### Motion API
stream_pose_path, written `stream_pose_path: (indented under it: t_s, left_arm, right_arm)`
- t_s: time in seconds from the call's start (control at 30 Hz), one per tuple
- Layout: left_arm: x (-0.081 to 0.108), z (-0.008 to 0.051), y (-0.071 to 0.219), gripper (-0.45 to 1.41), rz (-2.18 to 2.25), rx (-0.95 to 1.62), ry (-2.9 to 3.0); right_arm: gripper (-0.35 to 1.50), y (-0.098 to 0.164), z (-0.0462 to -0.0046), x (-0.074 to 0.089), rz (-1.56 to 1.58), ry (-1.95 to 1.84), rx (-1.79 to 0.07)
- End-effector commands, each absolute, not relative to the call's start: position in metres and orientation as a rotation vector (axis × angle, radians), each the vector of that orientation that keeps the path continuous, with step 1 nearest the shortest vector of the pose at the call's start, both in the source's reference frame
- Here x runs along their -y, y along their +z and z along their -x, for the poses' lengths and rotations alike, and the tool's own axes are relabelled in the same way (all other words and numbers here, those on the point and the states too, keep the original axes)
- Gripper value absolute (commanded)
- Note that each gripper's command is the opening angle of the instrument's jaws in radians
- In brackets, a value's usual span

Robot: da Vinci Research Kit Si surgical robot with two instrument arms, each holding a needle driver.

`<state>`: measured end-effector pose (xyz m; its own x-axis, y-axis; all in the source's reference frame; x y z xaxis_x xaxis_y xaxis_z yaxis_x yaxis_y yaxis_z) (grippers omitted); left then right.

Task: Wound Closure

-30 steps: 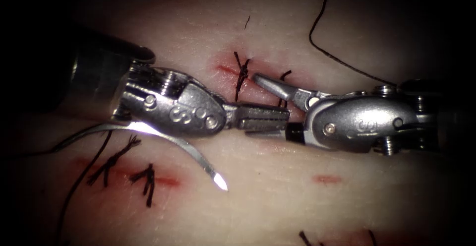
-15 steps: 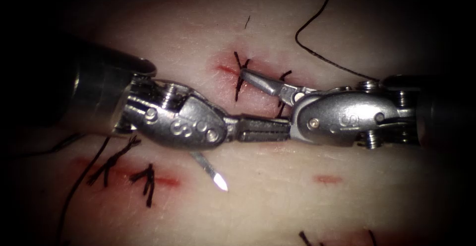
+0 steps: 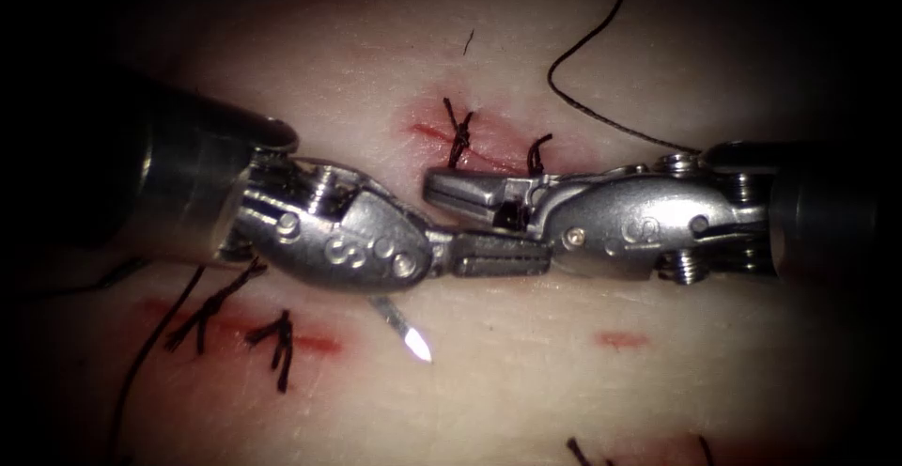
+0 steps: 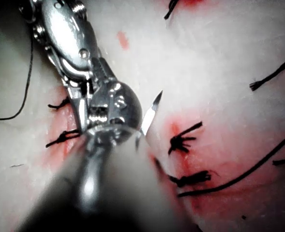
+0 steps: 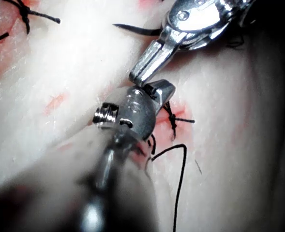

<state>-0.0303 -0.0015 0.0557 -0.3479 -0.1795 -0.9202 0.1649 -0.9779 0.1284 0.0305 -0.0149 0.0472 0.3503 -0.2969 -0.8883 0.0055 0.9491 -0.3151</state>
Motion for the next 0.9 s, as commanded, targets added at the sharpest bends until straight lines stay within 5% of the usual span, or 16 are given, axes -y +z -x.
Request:
stream_pose_path:
  t_s: [0.03, 0.1, 0.17, 0.43, 0.9]
  left_arm:
    - [0.002, 0.0305, 0.056, -0.45, -1.658, 0.017, -2.416]
    - [0.001, 0.0297, 0.055, -0.45, -1.657, 0.014, -2.418]
    - [0.001, 0.0288, 0.055, -0.45, -1.649, 0.019, -2.431]
    - [-0.003, 0.0239, 0.054, -0.45, -1.613, 0.041, -2.522]
    - [-0.007, 0.0208, 0.065, -0.45, -1.417, -0.009, -2.735]
  right_arm:
    - [0.89, 0.047, -0.0307, 0.014, 0.271, -0.178, -1.196]
    - [1.25, 0.047, -0.0298, 0.014, 0.277, -0.112, -1.192]
    - [1.33, 0.046, -0.0286, 0.014, 0.285, -0.08, -1.189]
    - [1.45, 0.044, -0.023, 0.014, 0.259, 0.057, -1.167]
    - [1.48, 0.045, -0.0227, 0.014, 0.177, 0.147, -1.161]
